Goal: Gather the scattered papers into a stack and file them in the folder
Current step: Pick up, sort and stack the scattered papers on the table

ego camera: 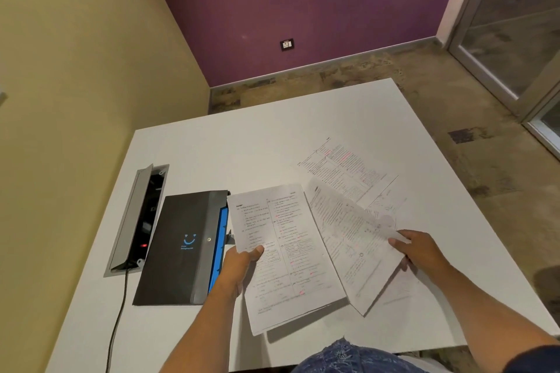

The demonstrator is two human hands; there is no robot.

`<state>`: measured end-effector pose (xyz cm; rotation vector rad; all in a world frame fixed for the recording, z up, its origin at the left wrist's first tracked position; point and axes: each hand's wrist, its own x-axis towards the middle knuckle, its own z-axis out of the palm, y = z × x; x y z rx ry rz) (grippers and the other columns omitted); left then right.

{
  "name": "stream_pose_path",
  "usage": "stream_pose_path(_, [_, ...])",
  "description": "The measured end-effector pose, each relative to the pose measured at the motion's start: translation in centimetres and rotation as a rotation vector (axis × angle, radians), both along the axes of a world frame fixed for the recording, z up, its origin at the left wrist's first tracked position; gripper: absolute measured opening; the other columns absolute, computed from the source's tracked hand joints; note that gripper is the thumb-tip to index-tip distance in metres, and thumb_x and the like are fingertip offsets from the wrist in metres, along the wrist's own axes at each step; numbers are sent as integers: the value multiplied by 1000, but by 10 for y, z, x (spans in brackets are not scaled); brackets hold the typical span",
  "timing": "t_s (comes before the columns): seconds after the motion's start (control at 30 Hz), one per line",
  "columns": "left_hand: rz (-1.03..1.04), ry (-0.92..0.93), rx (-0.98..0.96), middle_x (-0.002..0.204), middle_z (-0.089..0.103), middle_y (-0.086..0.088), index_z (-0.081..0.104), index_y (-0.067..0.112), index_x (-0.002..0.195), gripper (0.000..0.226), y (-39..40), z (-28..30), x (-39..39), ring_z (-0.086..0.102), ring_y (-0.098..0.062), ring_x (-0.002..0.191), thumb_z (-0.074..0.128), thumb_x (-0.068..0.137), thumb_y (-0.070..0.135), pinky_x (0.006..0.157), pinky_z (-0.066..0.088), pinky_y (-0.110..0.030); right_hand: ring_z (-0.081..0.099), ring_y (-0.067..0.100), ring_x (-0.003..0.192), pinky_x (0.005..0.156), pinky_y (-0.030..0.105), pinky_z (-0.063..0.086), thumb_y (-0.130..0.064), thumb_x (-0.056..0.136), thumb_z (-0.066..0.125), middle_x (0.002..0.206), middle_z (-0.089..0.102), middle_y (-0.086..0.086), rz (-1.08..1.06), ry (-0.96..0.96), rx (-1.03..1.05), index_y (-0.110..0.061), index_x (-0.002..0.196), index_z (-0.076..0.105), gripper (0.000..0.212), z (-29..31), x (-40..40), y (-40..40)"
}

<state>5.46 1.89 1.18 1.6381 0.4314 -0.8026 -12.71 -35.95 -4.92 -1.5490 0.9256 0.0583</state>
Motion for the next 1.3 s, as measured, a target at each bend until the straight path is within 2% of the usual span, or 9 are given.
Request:
stream_pose_path(0.13, [9, -21, -10, 111, 75, -16, 62, 15, 121, 30, 5, -2, 4, 72, -41, 102, 68, 94, 4, 94, 56, -58, 54, 20, 45, 40, 25, 40, -10, 94, 72, 70, 69, 19, -207, -59, 92, -2, 98, 76, 10, 10, -18, -18])
stream_pose_path(0.3, [14, -37, -14, 114, 74, -16, 62, 14, 122, 32, 2, -3, 4, 70, -41, 104, 69, 94, 2, 95, 55, -59, 46, 16, 57, 40, 20, 37, -18, 92, 74, 85, 64, 15, -358, -182, 144, 2, 108, 74, 26, 16, -12, -26])
stream_pose_path(0.5, [32, -48, -145, 116, 75, -17, 64, 12, 122, 32, -22, 6, 3, 69, -41, 109, 69, 93, -1, 94, 56, -57, 56, 7, 44, 40, 15, 40, -1, 92, 71, 70, 69, 10, -136, -222, 193, 5, 102, 71, 12, 52, 28, 14])
stream_pose_path(0.63, [51, -54, -169, 113, 76, -16, 67, 7, 119, 27, -39, 11, 9, 71, -37, 105, 66, 94, -2, 97, 55, -54, 70, 30, 78, 67, 36, 52, -13, 83, 84, 97, 74, 28, 193, -153, 157, 0, 100, 74, 24, 58, 47, 37])
stream_pose_path(0.73, [55, -72, -139, 105, 71, -20, 69, 0, 116, 24, -44, 11, 15, 65, -31, 88, 62, 95, 8, 83, 54, -40, 73, 17, 77, 71, 34, 58, -30, 79, 88, 84, 79, 0, 489, -51, 45, -14, 93, 79, 23, 60, 51, 41])
stream_pose_path(0.83, [13, -79, -135, 103, 67, -21, 69, -4, 117, 26, -45, 13, 16, 60, -32, 89, 60, 100, 14, 80, 51, -40, 51, 9, 59, 58, 24, 37, -47, 83, 81, 66, 57, -11, 452, -89, 73, -24, 75, 66, 29, 73, 57, 47])
stream_pose_path(0.97, [-122, -101, -121, 100, 70, -21, 71, -3, 111, 22, -49, 19, 15, 63, -32, 89, 61, 101, 15, 76, 52, -37, 68, 1, 101, 78, 15, 50, -40, 92, 70, 116, 71, -15, 376, -153, 266, -27, 121, 61, 33, 85, 71, 60])
stream_pose_path(1.13, [-179, -97, -72, 72, 66, -11, 67, 7, 77, 28, -59, 28, 13, 62, -18, 60, 62, 102, 20, 57, 48, -28, 66, 25, 123, 99, 34, 55, -14, 84, 80, 133, 69, 8, 350, -190, 548, -12, 139, 59, 58, 75, 73, 70])
stream_pose_path(1.3, [-157, -112, -71, 72, 67, -8, 64, 10, 80, 29, -61, 42, 6, 62, -20, 67, 56, 105, 23, 60, 49, -29, 68, 28, 120, 108, 47, 50, -19, 77, 82, 128, 72, 10, 338, -203, 532, -10, 135, 64, 61, 75, 75, 71])
